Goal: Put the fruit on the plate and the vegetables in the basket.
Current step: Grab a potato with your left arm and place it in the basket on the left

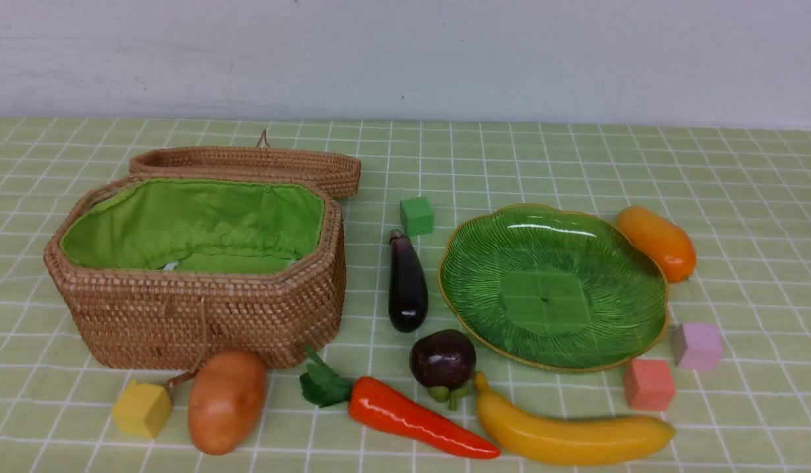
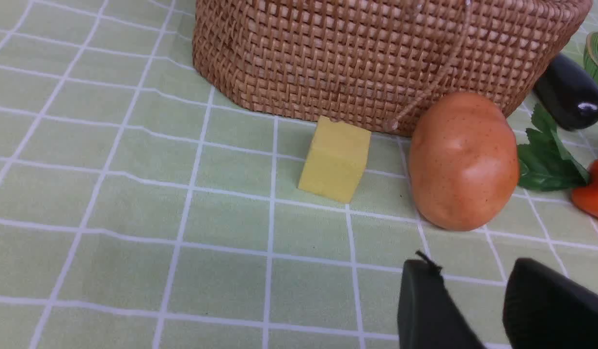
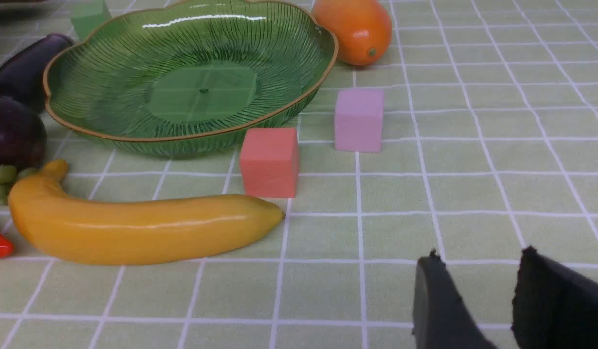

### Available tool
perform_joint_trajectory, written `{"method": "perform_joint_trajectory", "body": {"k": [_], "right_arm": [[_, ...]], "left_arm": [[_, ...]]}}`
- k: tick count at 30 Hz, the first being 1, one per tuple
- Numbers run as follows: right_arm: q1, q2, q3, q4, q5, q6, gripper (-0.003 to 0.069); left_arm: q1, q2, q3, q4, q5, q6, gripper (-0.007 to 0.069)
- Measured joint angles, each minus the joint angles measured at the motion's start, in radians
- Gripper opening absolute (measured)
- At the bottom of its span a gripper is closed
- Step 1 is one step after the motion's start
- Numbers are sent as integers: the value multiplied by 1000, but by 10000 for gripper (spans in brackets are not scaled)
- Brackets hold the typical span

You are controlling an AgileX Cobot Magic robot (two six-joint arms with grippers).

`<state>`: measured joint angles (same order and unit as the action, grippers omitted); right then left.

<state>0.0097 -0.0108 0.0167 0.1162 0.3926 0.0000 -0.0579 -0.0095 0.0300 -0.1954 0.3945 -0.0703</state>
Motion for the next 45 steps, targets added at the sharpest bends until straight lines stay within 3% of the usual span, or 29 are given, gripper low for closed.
{"method": "perform_joint_trajectory", "body": {"k": [32,35,40,45], "right_arm": [[0,0,0,1,0,0,239],[0,0,0,1,0,0,239],[0,0,0,1,0,0,239],[0,0,0,1,0,0,239]], "left_arm": [[0,0,0,5,-37,5,239],[0,0,0,-56,-134,-26,239],[0,0,0,-315,-322,-173,239],[0,0,0,-488,-459,-209,239]]}}
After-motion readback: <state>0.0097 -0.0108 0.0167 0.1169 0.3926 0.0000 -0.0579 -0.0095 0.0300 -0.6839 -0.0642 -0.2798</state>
